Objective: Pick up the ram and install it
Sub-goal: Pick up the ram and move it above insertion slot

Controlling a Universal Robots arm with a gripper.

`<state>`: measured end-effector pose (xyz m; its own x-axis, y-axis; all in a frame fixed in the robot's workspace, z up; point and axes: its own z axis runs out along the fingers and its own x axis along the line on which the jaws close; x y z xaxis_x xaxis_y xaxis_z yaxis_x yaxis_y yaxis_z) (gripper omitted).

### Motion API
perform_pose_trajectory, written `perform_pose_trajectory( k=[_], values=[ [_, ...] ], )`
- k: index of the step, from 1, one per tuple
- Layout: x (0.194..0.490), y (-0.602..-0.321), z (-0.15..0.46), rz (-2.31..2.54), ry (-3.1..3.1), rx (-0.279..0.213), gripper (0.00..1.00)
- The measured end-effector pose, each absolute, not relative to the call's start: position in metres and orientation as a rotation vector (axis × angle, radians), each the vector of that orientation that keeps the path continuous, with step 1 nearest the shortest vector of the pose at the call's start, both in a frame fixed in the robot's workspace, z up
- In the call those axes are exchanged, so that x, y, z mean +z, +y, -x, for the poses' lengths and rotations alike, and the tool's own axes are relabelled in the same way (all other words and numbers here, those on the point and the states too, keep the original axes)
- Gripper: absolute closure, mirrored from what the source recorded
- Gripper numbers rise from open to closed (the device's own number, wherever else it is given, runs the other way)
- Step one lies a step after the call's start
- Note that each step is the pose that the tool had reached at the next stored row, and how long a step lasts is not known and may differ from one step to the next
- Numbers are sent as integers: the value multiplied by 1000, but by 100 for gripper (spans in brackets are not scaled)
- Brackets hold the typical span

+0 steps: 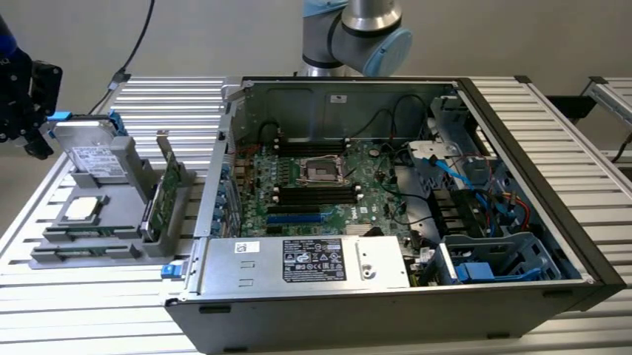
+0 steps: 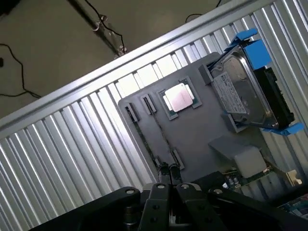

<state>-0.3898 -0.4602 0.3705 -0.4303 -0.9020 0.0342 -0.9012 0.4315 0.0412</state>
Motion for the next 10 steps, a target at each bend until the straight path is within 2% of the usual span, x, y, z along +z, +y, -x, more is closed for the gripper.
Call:
perform_pose_trajectory(
  k=[10],
  values=[
    [368, -460, 390, -1878, -2453, -18, 90]
  ],
)
